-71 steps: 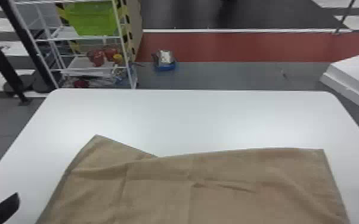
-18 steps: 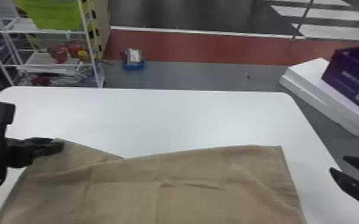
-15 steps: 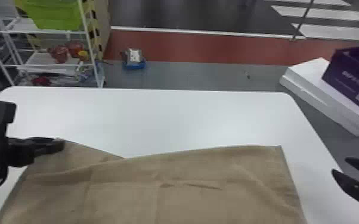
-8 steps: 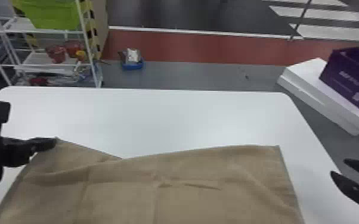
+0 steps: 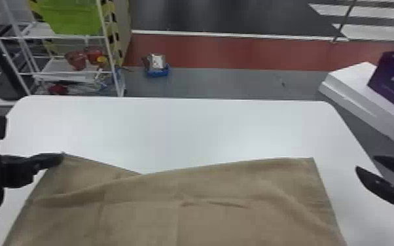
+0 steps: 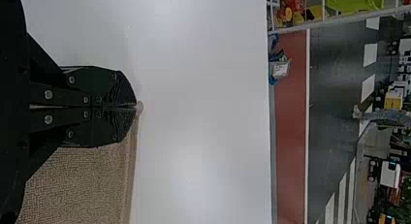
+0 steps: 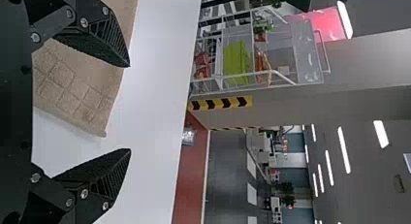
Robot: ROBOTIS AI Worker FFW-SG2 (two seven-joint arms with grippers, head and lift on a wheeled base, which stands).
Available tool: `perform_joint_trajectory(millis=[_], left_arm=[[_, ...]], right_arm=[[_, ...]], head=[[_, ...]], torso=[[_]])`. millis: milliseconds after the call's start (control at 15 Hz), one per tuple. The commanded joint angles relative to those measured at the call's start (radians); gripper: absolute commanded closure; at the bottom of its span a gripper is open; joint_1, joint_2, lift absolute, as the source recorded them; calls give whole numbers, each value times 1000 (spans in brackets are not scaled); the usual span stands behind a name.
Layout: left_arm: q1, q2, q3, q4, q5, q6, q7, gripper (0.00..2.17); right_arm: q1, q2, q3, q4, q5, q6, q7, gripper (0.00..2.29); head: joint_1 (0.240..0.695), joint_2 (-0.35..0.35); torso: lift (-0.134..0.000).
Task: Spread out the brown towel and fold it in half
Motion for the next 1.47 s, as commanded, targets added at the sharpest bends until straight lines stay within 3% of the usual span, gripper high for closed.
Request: perform_joint_trajectory(millis=[0, 267, 467, 933, 1400], left_arm=[[17, 0, 5, -21, 0, 2, 0, 1558], [40, -1, 2, -27, 0, -2, 0, 1558], [50, -3, -3, -36, 0, -2, 0, 1558], [63, -3, -6, -38, -3, -2, -8, 1558], [74, -1, 7, -49, -3, -2, -20, 1558]], right_arm=[[-85, -11, 24, 12, 90, 69, -16, 313], [-176, -44, 96, 104, 232, 106, -87, 319], [-222, -46, 149, 173, 311, 100, -122, 323], [-283, -35, 258, 258, 373, 127, -151, 407], [-331, -41, 292, 350, 408, 149, -151, 471]], head=[[695, -49], [695, -63], [695, -74], [695, -46], [695, -27]], torso=[[-123], [-123], [-123], [-123], [-123]])
